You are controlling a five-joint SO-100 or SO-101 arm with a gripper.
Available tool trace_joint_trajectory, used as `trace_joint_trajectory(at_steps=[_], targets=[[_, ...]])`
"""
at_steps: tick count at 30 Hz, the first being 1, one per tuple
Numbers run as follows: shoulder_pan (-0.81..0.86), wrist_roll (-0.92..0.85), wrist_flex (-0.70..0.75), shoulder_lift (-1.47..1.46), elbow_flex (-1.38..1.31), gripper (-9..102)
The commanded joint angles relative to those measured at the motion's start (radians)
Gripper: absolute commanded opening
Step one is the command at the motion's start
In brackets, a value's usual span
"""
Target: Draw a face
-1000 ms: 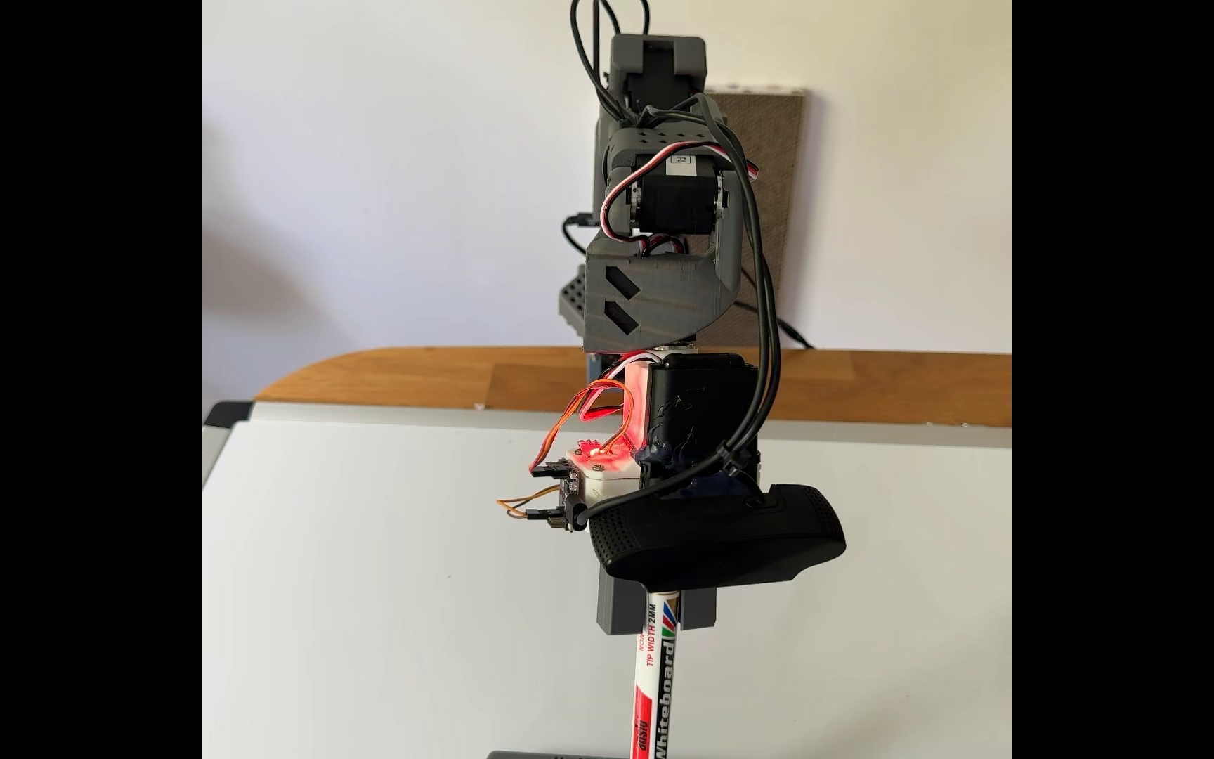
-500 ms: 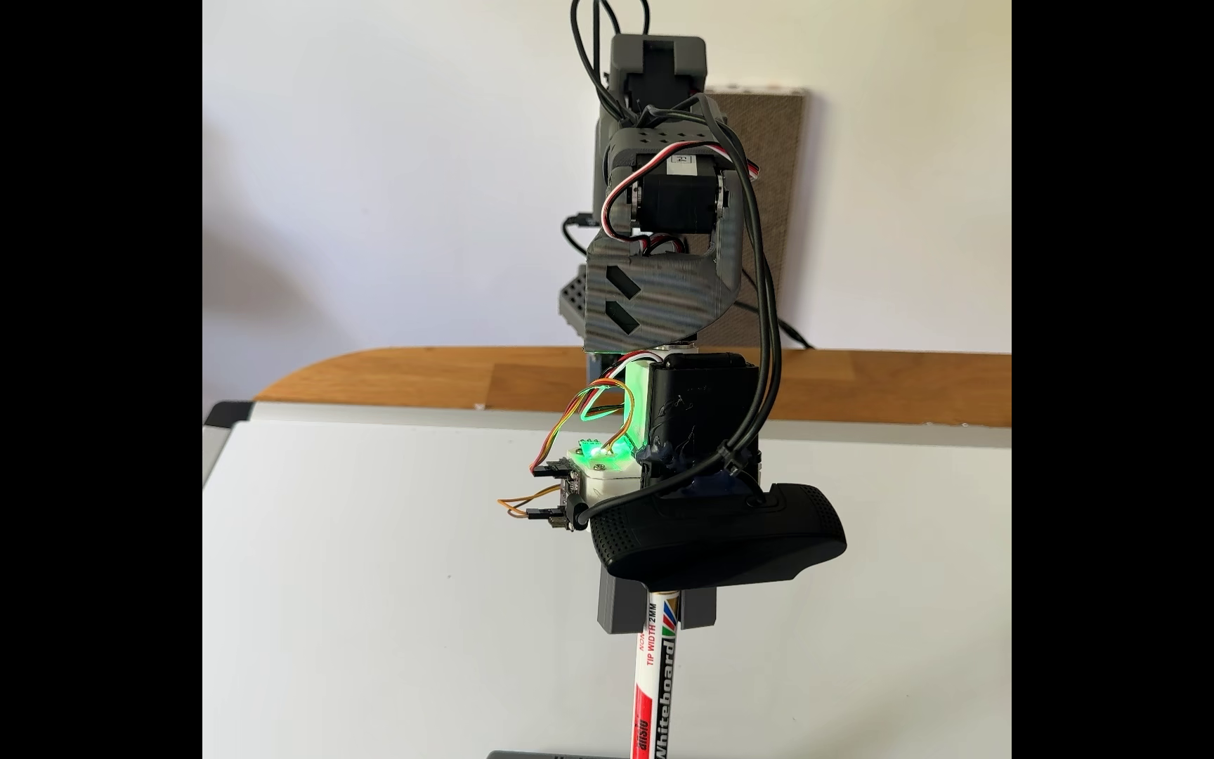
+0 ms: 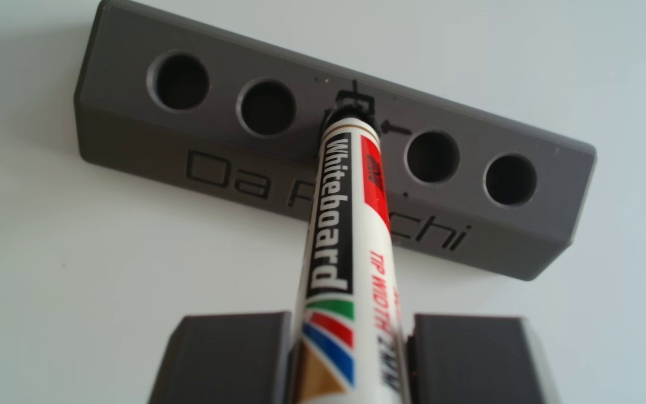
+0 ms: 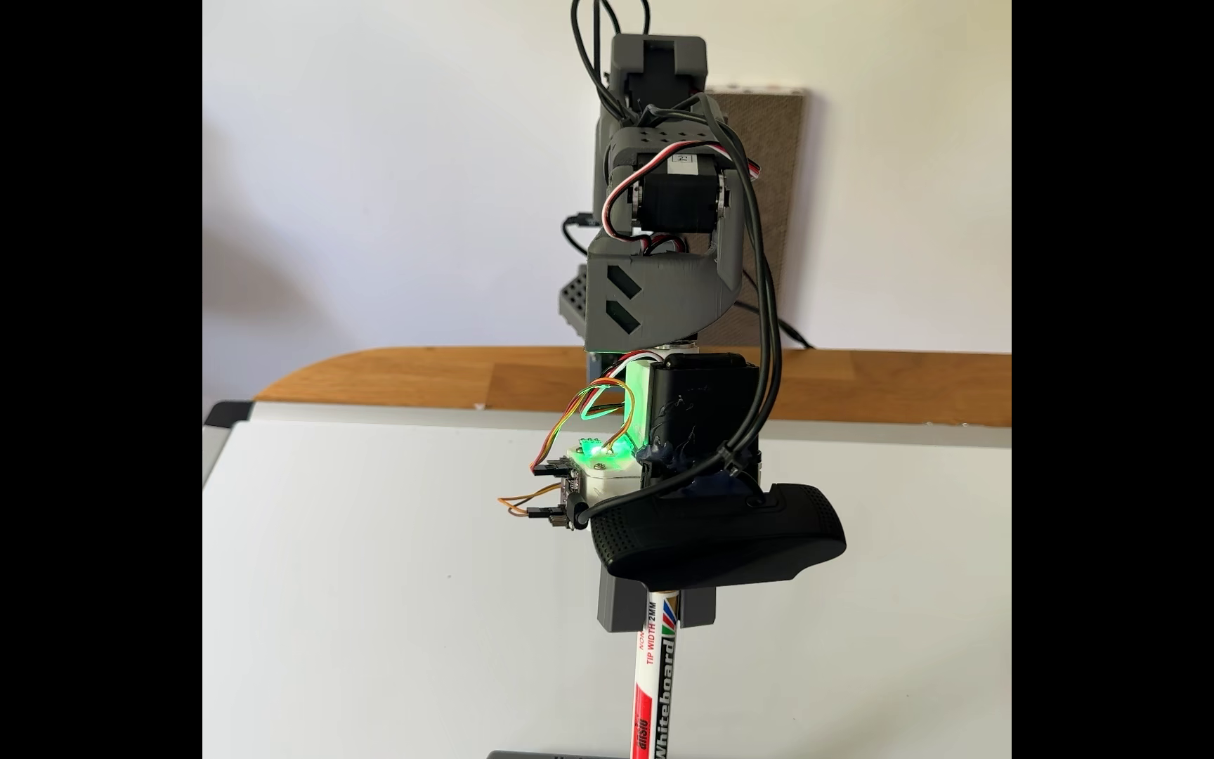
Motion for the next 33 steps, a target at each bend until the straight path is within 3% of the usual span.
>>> trace_joint_trajectory(at_steps=[1, 23, 31, 33], targets=[[-0.017, 0.009, 0.031, 0.179, -0.080, -1], [-0.032, 0.009, 0.227, 0.460, -0.063, -1], [-0.160, -0.012, 0.373, 0.526, -0.015, -1], [-0.189, -0.094, 0.376, 0.520, -0.012, -1]])
